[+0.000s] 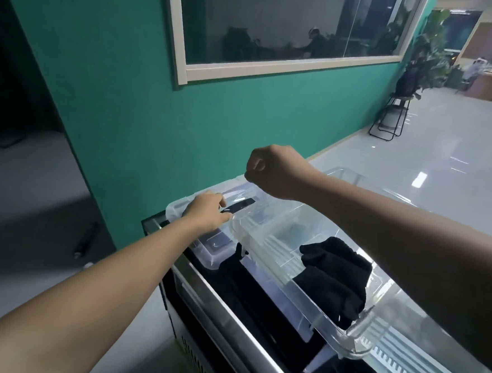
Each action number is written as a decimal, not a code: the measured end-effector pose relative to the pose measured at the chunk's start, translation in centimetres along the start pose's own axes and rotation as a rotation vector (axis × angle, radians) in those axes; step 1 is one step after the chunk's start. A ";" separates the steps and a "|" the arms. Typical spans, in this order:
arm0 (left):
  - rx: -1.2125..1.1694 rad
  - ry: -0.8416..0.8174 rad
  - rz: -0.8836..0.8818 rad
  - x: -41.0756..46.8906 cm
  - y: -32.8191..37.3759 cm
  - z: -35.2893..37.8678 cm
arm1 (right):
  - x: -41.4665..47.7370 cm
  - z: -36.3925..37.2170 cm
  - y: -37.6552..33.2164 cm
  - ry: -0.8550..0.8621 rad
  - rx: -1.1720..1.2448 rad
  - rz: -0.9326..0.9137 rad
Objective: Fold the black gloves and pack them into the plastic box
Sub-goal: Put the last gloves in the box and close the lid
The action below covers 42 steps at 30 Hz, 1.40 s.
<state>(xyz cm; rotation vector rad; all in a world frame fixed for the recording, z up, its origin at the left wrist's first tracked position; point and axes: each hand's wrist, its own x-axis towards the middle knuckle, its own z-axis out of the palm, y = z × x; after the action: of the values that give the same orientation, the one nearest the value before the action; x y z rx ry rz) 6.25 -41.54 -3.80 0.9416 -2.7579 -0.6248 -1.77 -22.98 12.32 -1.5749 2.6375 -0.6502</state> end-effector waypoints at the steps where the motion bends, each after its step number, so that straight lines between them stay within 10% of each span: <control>1: 0.001 0.002 0.006 0.4 0.0 0.1 | 0.2 0.0 0.4 0.011 0.008 0.004; 15: 0.061 0.164 0.073 0.8 0.8 0.6 | -1.7 0.8 2.2 0.019 -0.001 0.059; 26: -0.071 0.304 -0.021 -0.1 2.4 -13.4 | -3.1 -0.5 1.7 0.123 0.149 0.163; 42: -0.218 0.193 0.216 -8.1 14.0 -16.7 | -10.1 -6.5 2.5 0.353 1.634 0.517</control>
<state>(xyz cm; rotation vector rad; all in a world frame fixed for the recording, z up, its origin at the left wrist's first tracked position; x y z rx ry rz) 9.65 -32.09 17.22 0.6128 -2.5135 -0.7357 -0.21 -11.18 15.32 -0.2647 1.3532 -2.1813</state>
